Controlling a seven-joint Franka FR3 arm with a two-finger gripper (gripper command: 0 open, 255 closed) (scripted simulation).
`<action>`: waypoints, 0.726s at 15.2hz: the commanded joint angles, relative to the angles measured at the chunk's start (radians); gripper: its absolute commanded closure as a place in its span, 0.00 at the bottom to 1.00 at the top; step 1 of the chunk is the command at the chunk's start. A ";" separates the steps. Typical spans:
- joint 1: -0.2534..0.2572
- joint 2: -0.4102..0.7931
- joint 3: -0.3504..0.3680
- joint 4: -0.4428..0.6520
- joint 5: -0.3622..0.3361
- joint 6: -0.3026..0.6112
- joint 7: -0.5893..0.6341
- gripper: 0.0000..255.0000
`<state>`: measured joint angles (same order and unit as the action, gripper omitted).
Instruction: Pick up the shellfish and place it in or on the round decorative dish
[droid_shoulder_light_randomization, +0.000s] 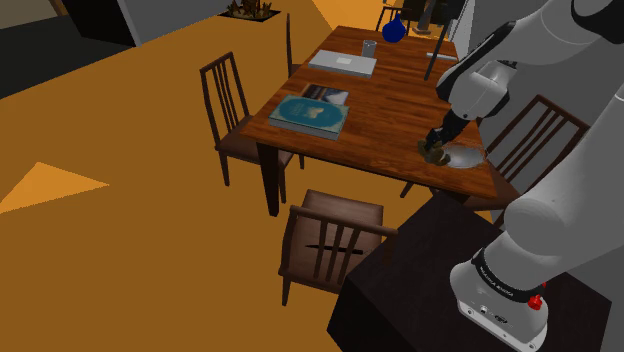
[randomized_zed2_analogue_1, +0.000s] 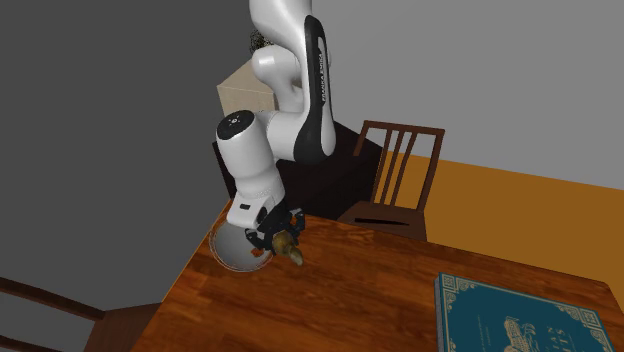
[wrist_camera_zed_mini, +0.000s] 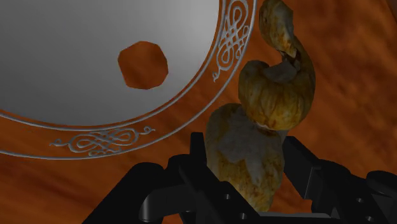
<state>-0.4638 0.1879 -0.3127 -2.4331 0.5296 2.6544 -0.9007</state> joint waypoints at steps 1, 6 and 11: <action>0.000 0.000 0.000 -0.001 0.000 0.000 0.000 1.00; 0.000 0.000 0.000 0.000 -0.001 -0.001 0.000 1.00; 0.012 -0.054 -0.023 -0.005 -0.067 -0.040 0.056 1.00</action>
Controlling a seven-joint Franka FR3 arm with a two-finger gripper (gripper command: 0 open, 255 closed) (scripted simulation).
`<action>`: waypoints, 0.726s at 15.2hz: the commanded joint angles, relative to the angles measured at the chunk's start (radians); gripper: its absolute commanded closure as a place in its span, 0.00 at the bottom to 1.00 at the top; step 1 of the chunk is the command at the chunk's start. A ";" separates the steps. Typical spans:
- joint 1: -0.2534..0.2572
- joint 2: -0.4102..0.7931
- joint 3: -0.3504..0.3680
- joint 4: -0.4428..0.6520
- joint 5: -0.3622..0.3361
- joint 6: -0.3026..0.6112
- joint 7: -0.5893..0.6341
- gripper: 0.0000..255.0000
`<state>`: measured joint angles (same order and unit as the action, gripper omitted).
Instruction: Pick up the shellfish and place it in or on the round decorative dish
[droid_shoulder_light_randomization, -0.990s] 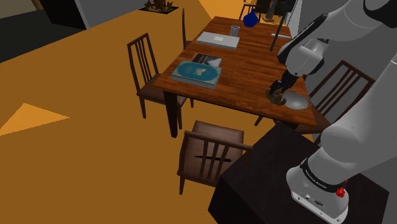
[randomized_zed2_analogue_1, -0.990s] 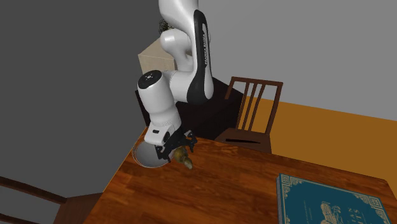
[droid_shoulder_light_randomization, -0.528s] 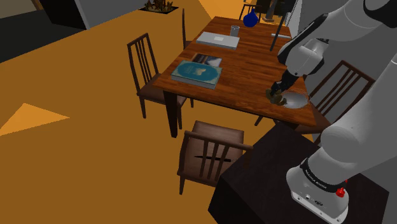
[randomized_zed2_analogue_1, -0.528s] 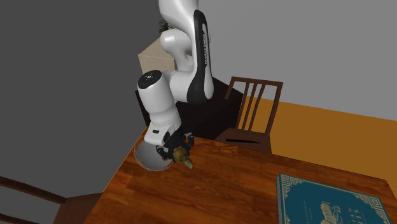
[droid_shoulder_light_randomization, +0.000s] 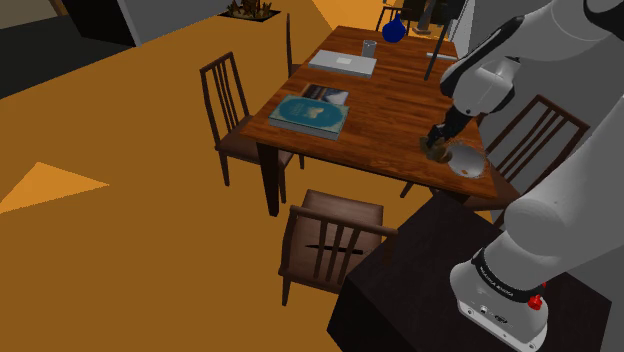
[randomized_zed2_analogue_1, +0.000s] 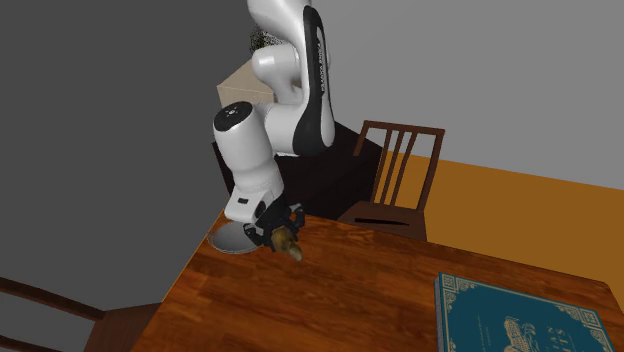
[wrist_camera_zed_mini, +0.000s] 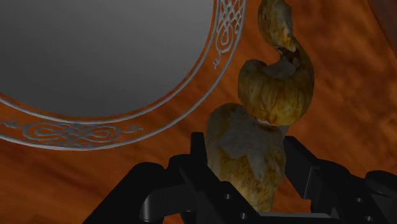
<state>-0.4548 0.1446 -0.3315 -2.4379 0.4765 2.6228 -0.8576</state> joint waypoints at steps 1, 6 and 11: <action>0.005 -0.024 -0.008 0.000 -0.030 -0.019 0.026 1.00; 0.010 -0.088 -0.024 0.003 -0.106 -0.074 0.090 1.00; 0.009 -0.148 -0.032 0.014 -0.170 -0.133 0.145 1.00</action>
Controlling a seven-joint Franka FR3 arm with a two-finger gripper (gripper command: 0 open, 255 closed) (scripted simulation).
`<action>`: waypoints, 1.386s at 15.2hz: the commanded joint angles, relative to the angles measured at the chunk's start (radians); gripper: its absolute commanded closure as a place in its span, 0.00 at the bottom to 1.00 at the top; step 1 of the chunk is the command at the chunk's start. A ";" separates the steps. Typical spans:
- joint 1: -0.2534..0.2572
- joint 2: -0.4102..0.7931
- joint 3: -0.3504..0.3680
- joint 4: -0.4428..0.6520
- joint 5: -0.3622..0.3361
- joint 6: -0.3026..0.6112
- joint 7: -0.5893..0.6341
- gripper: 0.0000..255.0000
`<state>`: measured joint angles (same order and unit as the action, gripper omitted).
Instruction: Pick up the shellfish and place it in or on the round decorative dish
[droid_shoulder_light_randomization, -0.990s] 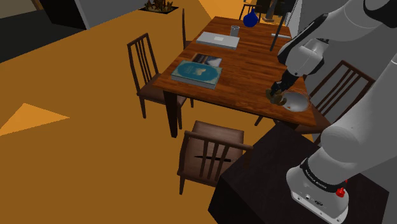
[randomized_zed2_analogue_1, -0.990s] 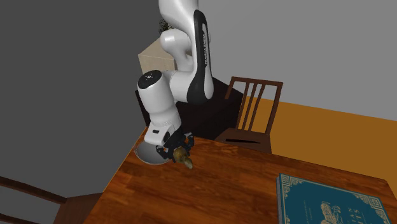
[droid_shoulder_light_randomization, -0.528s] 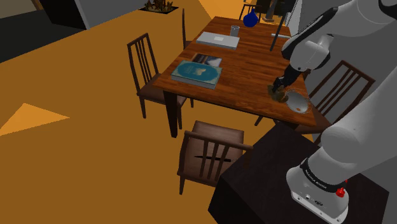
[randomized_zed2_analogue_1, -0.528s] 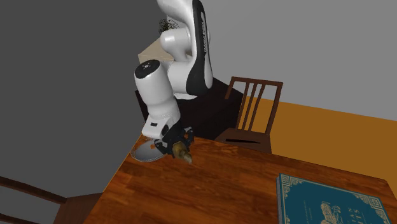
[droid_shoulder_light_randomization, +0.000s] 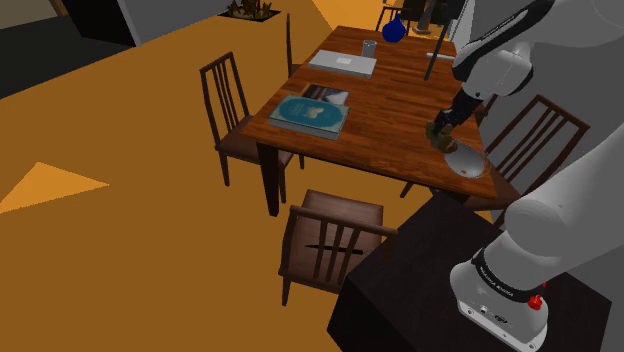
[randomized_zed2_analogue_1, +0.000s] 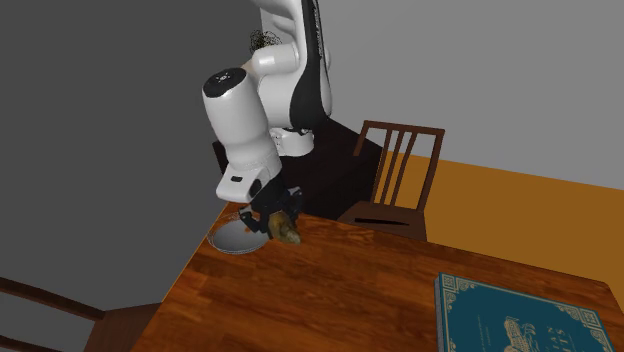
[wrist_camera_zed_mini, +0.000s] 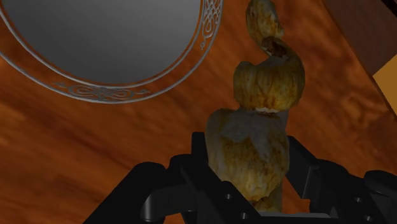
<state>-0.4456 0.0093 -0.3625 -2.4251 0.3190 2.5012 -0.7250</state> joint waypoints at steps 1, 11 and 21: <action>0.000 -0.023 -0.001 0.004 -0.024 -0.023 0.022 1.00; -0.010 -0.122 0.002 0.049 -0.113 -0.151 0.103 1.00; -0.107 -0.169 -0.116 0.075 -0.156 -0.252 -0.070 1.00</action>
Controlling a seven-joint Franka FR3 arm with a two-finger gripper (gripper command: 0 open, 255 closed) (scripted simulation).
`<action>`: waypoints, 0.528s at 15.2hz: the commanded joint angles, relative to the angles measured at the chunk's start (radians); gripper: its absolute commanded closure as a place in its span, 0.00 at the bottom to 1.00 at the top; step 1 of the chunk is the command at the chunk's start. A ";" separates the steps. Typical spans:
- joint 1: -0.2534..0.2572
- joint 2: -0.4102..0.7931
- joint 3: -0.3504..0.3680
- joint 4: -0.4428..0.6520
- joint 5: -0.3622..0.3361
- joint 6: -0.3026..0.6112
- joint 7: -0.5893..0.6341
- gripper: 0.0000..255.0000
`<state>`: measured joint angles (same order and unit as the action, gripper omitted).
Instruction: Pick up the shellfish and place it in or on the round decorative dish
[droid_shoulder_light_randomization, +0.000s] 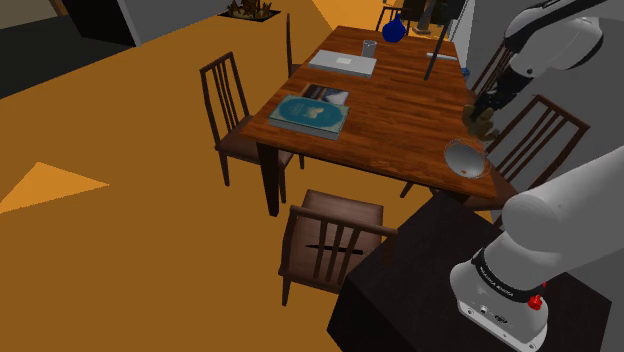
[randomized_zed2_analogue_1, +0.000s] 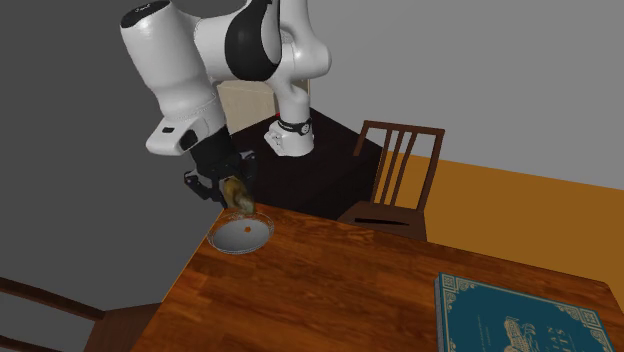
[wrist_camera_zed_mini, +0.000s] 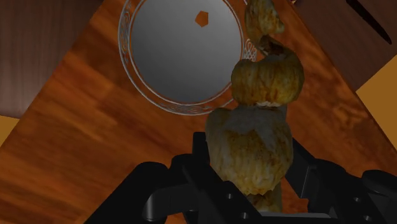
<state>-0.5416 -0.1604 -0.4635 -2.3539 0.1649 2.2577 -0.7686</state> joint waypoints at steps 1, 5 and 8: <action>-0.019 0.001 -0.027 0.010 -0.003 -0.017 -0.044 1.00; -0.014 0.034 -0.034 -0.015 0.024 0.035 -0.072 1.00; -0.010 0.062 -0.038 -0.032 0.049 0.074 -0.096 1.00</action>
<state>-0.5532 -0.1086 -0.5000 -2.3815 0.2048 2.3186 -0.8558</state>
